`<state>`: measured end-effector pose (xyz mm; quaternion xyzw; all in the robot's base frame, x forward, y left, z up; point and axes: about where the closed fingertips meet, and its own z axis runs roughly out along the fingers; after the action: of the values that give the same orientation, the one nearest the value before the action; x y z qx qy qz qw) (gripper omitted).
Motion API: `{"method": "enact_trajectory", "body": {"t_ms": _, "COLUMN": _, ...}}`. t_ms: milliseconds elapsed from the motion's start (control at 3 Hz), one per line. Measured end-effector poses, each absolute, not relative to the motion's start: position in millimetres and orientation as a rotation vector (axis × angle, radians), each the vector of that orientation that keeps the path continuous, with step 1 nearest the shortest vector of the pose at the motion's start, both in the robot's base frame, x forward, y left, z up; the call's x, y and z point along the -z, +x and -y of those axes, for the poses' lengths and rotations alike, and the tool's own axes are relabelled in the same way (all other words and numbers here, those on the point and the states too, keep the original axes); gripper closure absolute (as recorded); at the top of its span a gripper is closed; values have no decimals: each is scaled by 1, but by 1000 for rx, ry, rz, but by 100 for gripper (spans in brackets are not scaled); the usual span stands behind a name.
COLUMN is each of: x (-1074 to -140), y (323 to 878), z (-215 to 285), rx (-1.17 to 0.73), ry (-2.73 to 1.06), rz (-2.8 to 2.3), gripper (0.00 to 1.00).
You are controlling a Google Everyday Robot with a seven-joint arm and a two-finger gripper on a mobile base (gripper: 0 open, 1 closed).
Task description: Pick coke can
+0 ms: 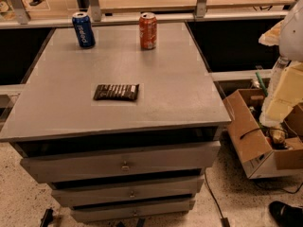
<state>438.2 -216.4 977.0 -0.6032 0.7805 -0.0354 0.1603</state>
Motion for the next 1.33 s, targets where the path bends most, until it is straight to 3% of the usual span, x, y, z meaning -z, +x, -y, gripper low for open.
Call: {"method": "enact_trajectory", "body": {"t_ms": 1333, "x": -995, "y": 468, "z": 206, "rx": -42, "ry": -1412, "rz": -2224, "gripper": 0}}
